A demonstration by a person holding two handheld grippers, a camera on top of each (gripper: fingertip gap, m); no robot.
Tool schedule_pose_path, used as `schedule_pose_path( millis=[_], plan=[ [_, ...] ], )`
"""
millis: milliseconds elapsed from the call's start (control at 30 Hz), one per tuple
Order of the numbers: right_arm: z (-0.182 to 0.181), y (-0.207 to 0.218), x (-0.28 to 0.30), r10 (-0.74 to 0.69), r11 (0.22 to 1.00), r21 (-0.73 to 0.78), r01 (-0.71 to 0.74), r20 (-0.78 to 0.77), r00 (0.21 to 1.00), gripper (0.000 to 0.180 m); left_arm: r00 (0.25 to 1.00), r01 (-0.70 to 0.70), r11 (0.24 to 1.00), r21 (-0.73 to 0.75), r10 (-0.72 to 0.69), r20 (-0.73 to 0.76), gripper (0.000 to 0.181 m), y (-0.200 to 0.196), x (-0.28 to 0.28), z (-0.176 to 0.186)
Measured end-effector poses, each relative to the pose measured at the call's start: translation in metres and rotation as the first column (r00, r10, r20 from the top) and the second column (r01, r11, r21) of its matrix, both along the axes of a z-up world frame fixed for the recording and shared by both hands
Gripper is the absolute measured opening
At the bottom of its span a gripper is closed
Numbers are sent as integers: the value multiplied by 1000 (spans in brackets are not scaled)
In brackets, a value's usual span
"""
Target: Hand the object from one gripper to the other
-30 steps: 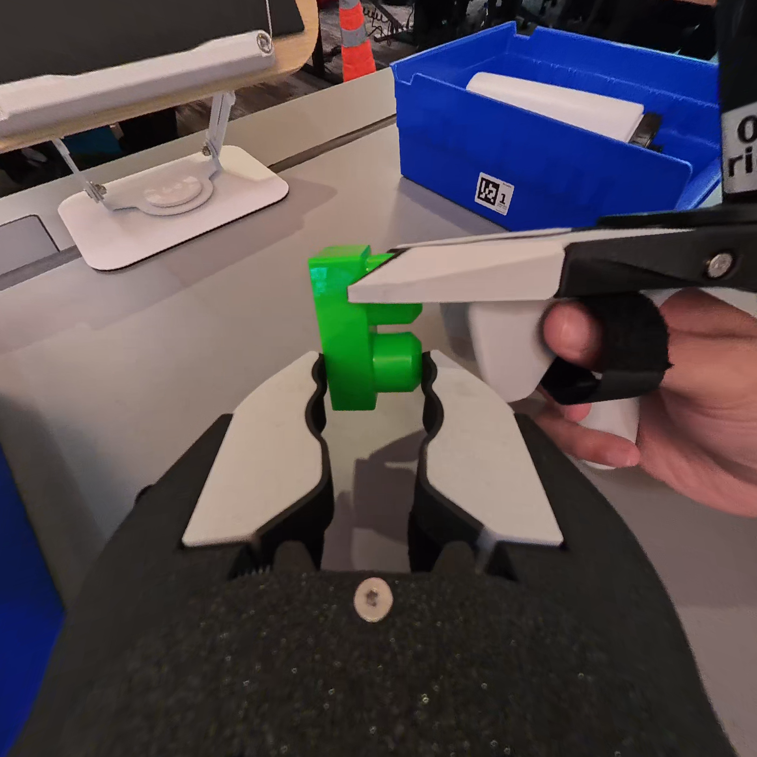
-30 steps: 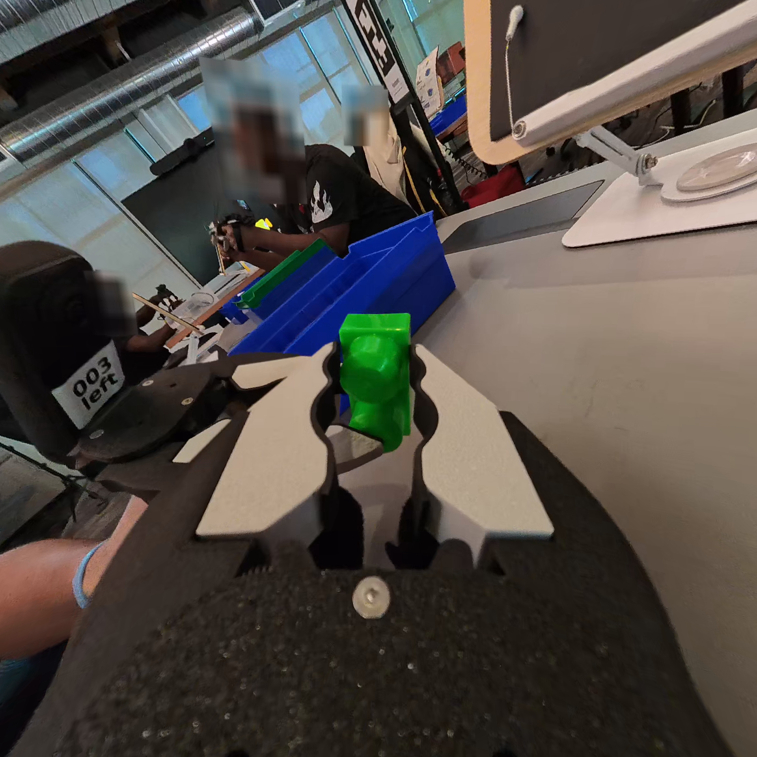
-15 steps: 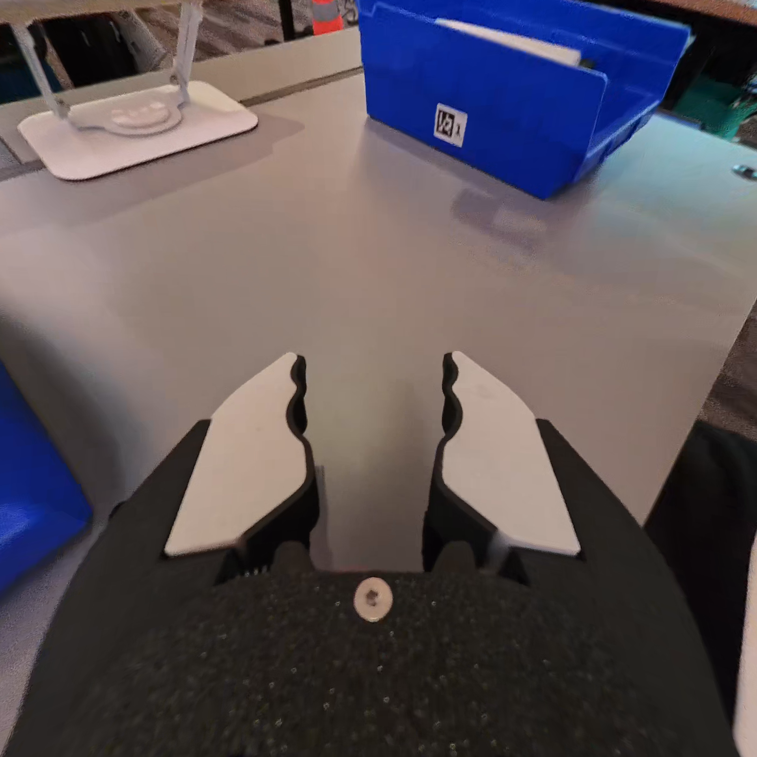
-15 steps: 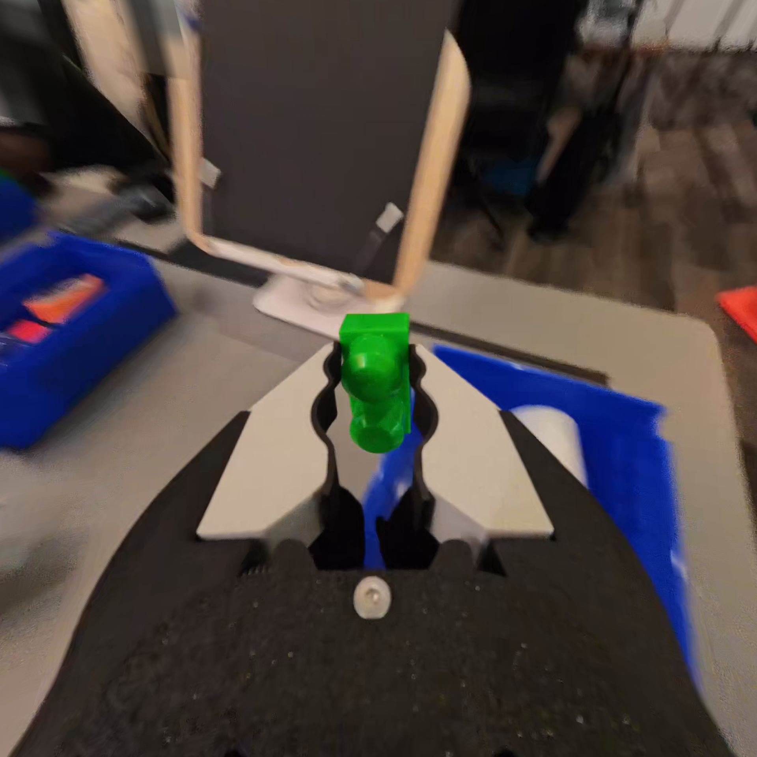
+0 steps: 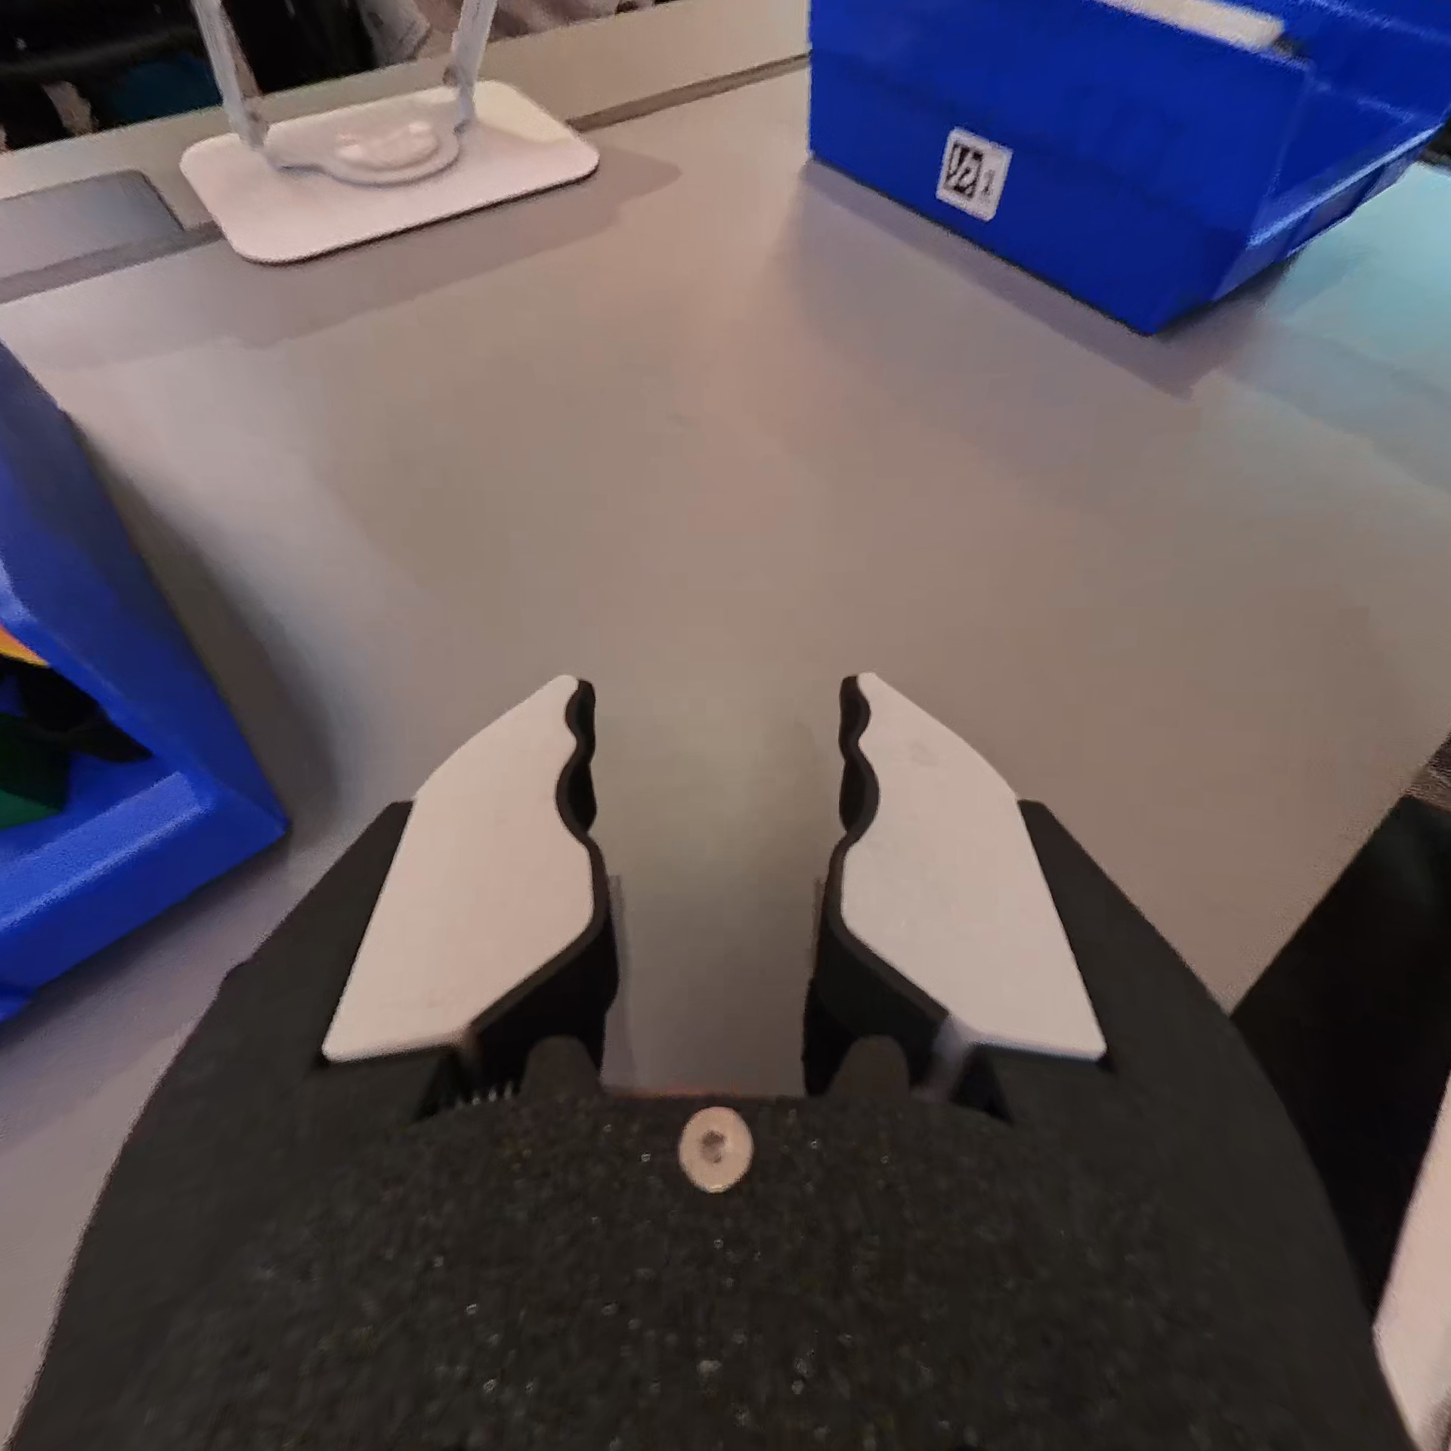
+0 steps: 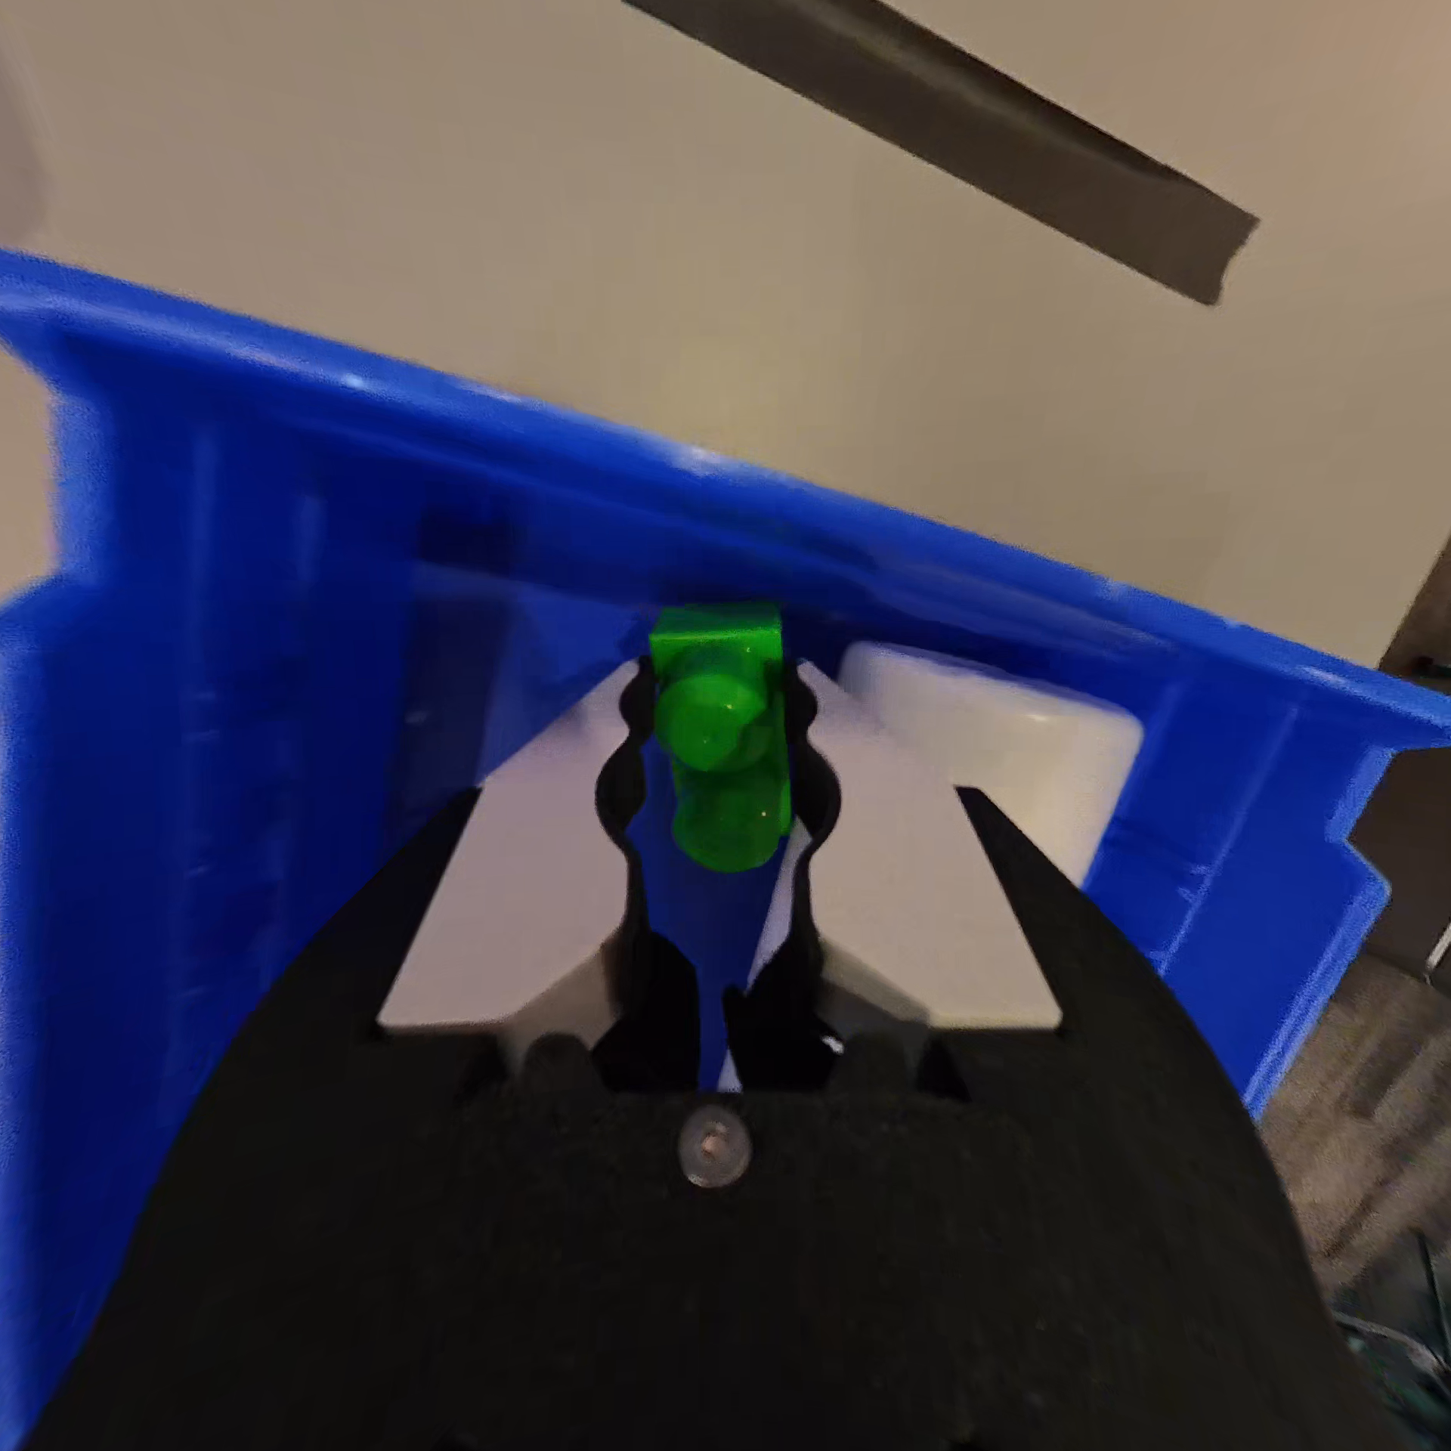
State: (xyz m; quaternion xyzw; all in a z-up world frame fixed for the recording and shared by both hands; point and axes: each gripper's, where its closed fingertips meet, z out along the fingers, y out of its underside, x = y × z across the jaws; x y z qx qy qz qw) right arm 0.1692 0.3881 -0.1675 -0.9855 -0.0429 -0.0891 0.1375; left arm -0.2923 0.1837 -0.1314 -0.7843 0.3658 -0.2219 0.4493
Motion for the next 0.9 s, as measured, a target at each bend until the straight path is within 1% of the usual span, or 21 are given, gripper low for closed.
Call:
schedule_pose_path(
  millis=[33, 133, 300, 333, 400, 467, 533, 567, 633, 667, 700, 733, 800, 833, 900],
  plan=[
    [-2, -1, 4, -7, 1000, -10, 7, 7, 1000, 33, 1000, -15, 1000, -19, 15, -13, 60, 3, -3, -4],
    [-14, -6, 8, -30, 999, -36, 30, -13, 999, 32, 997, -69, 995, -67, 66, -47, 60, 11, -12, -15],
    [-18, 1, 6, -41, 998, 38, 44, -61, 997, 34, 993, -89, 993, -78, 82, -85, 61, 20, -22, -21],
    [-19, 2, 4, -33, 998, 45, 36, -71, 997, 37, 992, -95, 992, -81, 87, -92, 63, 22, -24, -22],
    [-15, 2, 0, -14, 998, 59, 17, -65, 998, 55, 993, -98, 990, -103, 90, -80, 63, 23, -25, -24],
    [7, 0, 2, 4, 993, 119, -8, 29, 1000, 68, 994, -89, 988, -122, 81, -69, 63, 23, -25, -26],
    [46, -5, -1, 11, 969, 245, -42, 126, 992, 69, 996, -65, 990, -129, 56, -72, 63, 22, -24, -28],
    [66, -12, -7, 14, 949, 311, -58, 144, 989, 68, 996, -55, 990, -128, 46, -72, 63, 22, -24, -29],
    [102, -34, -35, 50, 899, 427, -100, 125, 991, 70, 998, -27, 991, -133, 20, -55, 63, 23, -23, -28],
    [115, -48, -58, 95, 862, 492, -122, 80, 992, 70, 999, -9, 991, -135, 4, -37, 62, 24, -22, -25],
    [123, -65, -90, 162, 822, 553, -135, 0, 987, 69, 1000, 16, 992, -126, -19, -23, 62, 26, -22, -21],
    [125, -83, -129, 262, 785, 602, -146, -108, 959, 68, 999, 36, 993, -109, -39, -21, 61, 29, -26, -15],
    [107, -128, -204, 448, 748, 639, -179, -287, 846, 68, 998, 63, 994, -92, -65, -12, 62, 41, -39, 4],
    [93, -148, -234, 499, 747, 638, -188, -350, 793, 66, 995, 95, 992, -89, -97, -20, 60, 47, -49, 16],
    [64, -183, -290, 573, 748, 636, -189, -475, 668, 66, 983, 165, 984, -73, -170, -64, 45, 65, -72, 40]
  ],
)
